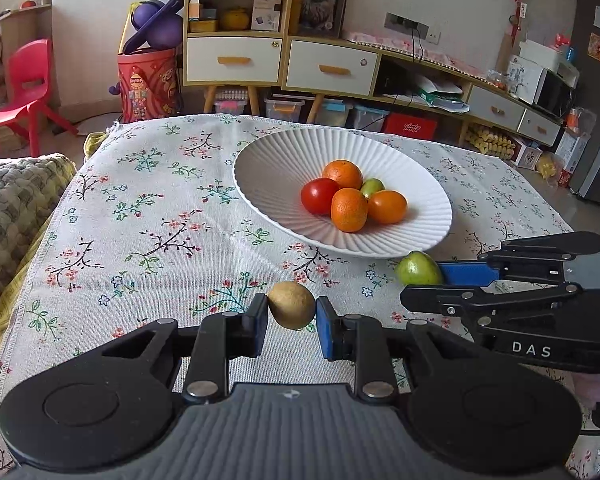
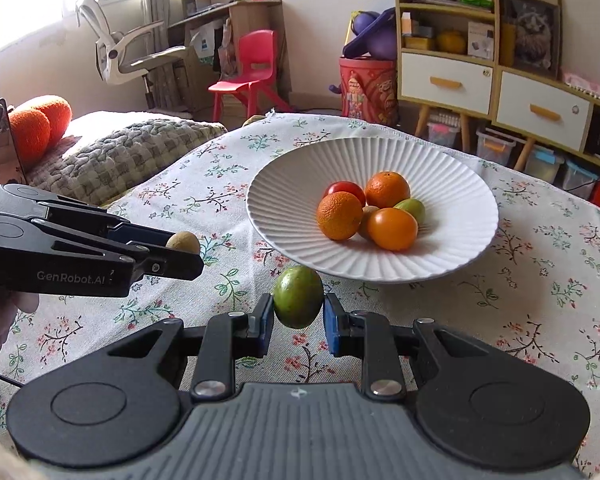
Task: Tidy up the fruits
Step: 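Carry the brown fruit and lime into the white plate and open both grippers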
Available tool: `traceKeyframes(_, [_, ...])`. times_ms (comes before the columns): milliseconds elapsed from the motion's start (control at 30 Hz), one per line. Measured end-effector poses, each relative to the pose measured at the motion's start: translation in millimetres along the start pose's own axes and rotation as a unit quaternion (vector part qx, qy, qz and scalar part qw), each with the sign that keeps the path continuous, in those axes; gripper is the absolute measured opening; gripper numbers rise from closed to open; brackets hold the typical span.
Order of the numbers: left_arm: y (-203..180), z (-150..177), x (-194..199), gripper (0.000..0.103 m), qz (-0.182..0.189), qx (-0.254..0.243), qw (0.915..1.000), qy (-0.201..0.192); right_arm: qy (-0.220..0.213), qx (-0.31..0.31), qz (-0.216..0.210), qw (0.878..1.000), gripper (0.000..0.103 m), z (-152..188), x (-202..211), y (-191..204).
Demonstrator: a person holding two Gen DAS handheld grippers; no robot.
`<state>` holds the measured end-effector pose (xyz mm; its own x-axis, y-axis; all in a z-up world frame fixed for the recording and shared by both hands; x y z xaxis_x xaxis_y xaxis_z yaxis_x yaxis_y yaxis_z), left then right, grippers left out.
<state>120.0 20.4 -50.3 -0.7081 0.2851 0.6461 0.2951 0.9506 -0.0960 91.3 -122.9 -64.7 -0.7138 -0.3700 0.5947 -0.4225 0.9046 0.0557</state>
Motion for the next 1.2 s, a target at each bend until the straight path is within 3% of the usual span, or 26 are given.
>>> traceKeyframes(533, [-13.4,-39.6,-20.0,0.009,-0.002,0.002,0.9995,-0.031,-0.049,-0.045,0.062,0.996,0.024,-33.3,2.7,-49.1])
traceKeyframes(1200, [-10.3,-89.0,-89.1,0.009,-0.022,0.011,0.9992,-0.031,-0.028,-0.044,0.09,0.995,0.024,-35.6,-24.6,-72.0])
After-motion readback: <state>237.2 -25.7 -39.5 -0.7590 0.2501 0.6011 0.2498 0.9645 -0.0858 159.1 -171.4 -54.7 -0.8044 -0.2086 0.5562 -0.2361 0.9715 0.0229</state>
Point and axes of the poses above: each gripper's, at about its wrist camera, not at the fingertips, and x roughly against the way its jaws point, y to its left, z to its underside, the point moved 6 cm from there along -x, roughly the way its jaws point, and after that the axes turned 2 degrees about -y, right-handed, at the moved point
